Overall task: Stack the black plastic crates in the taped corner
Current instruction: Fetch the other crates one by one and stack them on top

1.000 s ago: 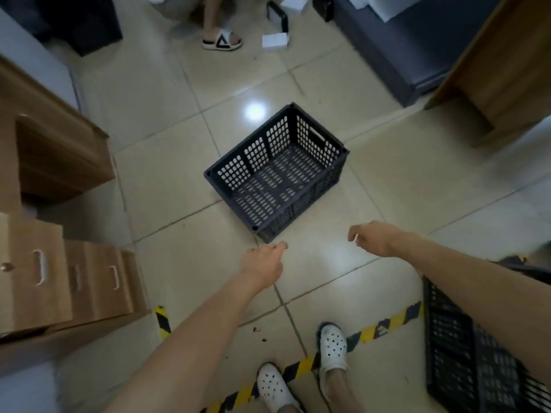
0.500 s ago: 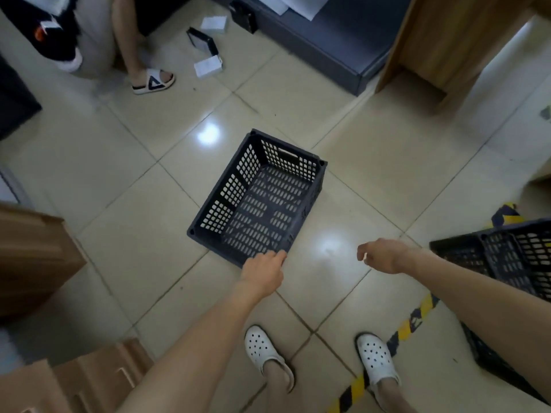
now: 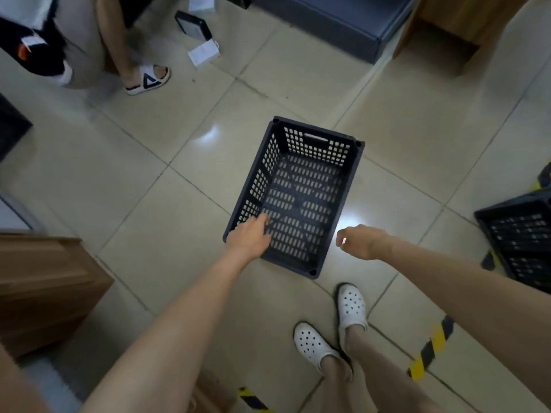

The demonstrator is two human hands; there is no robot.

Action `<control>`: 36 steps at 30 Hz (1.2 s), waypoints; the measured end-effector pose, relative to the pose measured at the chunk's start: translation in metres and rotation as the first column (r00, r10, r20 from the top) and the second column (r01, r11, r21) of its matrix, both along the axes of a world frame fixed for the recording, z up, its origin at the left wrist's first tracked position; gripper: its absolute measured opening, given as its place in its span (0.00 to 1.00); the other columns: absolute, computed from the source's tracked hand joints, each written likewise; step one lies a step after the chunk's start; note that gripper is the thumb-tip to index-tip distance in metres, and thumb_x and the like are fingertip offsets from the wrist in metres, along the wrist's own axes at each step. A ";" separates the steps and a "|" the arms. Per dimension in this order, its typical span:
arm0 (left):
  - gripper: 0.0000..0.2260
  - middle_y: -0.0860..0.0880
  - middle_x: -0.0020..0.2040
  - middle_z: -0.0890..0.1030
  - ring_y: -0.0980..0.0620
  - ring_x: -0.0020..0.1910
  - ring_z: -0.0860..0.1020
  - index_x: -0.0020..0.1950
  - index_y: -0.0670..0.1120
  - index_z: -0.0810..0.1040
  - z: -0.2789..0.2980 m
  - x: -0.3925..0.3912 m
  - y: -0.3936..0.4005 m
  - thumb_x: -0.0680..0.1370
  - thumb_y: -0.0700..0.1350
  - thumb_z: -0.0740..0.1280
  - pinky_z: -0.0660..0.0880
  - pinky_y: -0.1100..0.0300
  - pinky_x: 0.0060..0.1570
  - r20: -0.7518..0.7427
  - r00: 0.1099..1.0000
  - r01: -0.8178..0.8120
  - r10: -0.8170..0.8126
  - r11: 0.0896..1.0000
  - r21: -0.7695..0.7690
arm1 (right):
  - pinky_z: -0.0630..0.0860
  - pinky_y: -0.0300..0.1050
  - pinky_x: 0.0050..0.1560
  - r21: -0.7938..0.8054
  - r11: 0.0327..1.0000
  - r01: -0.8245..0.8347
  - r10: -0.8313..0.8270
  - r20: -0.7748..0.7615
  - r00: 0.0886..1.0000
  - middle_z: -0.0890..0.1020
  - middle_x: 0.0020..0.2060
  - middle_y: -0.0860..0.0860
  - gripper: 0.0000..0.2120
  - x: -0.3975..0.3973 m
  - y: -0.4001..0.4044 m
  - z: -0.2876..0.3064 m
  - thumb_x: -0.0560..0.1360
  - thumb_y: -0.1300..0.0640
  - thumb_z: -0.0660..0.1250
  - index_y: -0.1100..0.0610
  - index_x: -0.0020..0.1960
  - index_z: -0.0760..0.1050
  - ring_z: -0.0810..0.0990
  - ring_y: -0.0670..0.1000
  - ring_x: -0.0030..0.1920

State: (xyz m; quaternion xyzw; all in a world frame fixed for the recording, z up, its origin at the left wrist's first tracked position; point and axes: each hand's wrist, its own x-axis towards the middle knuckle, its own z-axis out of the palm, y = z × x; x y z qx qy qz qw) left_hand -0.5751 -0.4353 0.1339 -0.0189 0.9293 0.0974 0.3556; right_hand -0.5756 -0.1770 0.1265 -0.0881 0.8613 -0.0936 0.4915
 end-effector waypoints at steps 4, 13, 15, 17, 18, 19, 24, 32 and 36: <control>0.19 0.47 0.66 0.73 0.43 0.62 0.75 0.70 0.52 0.66 0.001 -0.026 -0.004 0.79 0.48 0.60 0.75 0.46 0.57 -0.014 0.999 -0.036 0.036 0.999 0.009 | 0.73 0.48 0.57 0.072 0.997 -0.018 0.017 0.010 1.000 0.77 0.61 0.55 0.17 -0.029 0.012 -0.001 0.82 0.52 0.52 0.52 0.65 0.73 0.77 0.56 0.58; 0.20 0.46 0.68 0.72 0.44 0.64 0.73 0.73 0.51 0.64 -0.009 -0.090 0.003 0.80 0.49 0.59 0.73 0.49 0.56 -0.024 0.996 -0.085 0.085 0.996 0.006 | 0.74 0.52 0.61 -0.049 0.981 0.188 -0.187 0.014 0.982 0.80 0.57 0.55 0.15 -0.102 0.006 -0.010 0.82 0.57 0.53 0.56 0.60 0.76 0.78 0.57 0.57; 0.20 0.46 0.67 0.72 0.44 0.63 0.74 0.73 0.51 0.64 -0.018 -0.094 0.011 0.81 0.49 0.60 0.74 0.49 0.55 0.000 0.998 -0.062 0.062 0.998 0.029 | 0.74 0.52 0.61 -0.081 0.968 0.239 -0.236 0.043 0.971 0.80 0.57 0.55 0.15 -0.103 0.006 -0.019 0.81 0.59 0.53 0.57 0.60 0.77 0.78 0.57 0.57; 0.22 0.46 0.68 0.71 0.44 0.63 0.74 0.74 0.52 0.62 -0.028 -0.098 0.015 0.80 0.49 0.60 0.74 0.47 0.56 0.029 0.998 -0.060 0.059 0.997 0.050 | 0.74 0.51 0.61 -0.097 0.948 0.305 -0.299 0.069 0.952 0.80 0.56 0.55 0.14 -0.101 0.010 -0.030 0.80 0.60 0.54 0.57 0.58 0.77 0.78 0.57 0.57; 0.23 0.46 0.69 0.70 0.43 0.64 0.73 0.75 0.52 0.61 -0.033 -0.101 0.016 0.80 0.49 0.61 0.74 0.46 0.58 0.045 0.997 -0.067 0.064 0.996 0.057 | 0.74 0.50 0.60 -0.097 0.939 0.331 -0.323 0.086 0.942 0.80 0.56 0.55 0.14 -0.099 0.013 -0.037 0.80 0.61 0.55 0.57 0.58 0.78 0.78 0.57 0.57; 0.25 0.45 0.71 0.69 0.43 0.65 0.72 0.76 0.52 0.59 -0.039 -0.104 0.015 0.80 0.49 0.61 0.73 0.46 0.59 0.064 0.995 -0.075 0.071 0.995 0.062 | 0.75 0.50 0.60 -0.092 0.928 0.360 -0.350 0.108 0.930 0.80 0.56 0.55 0.14 -0.097 0.015 -0.044 0.80 0.62 0.55 0.57 0.57 0.78 0.78 0.57 0.56; 0.30 0.43 0.74 0.65 0.41 0.69 0.69 0.78 0.50 0.53 -0.067 -0.120 -0.003 0.79 0.48 0.64 0.70 0.45 0.66 0.181 0.976 -0.137 0.119 0.986 0.091 | 0.73 0.41 0.37 -0.042 0.760 0.648 -0.619 0.255 0.743 0.77 0.49 0.54 0.06 -0.097 0.017 -0.071 0.80 0.64 0.60 0.56 0.53 0.73 0.76 0.54 0.42; 0.40 0.41 0.77 0.57 0.38 0.74 0.61 0.80 0.46 0.48 -0.148 -0.154 -0.051 0.76 0.46 0.69 0.61 0.43 0.73 0.208 0.929 -0.331 0.305 0.938 0.105 | 0.71 0.50 0.52 0.102 0.370 0.924 -0.901 0.282 0.330 0.72 0.64 0.57 0.24 -0.090 -0.011 -0.157 0.80 0.53 0.62 0.58 0.72 0.61 0.73 0.58 0.63; 0.42 0.40 0.79 0.53 0.41 0.77 0.58 0.80 0.42 0.44 -0.179 -0.148 -0.083 0.76 0.43 0.70 0.59 0.48 0.74 0.267 0.866 -0.452 0.423 0.890 0.059 | 0.70 0.49 0.57 0.092 0.271 0.958 -0.946 0.212 0.247 0.68 0.69 0.60 0.29 -0.073 -0.041 -0.195 0.79 0.56 0.64 0.62 0.74 0.56 0.69 0.61 0.67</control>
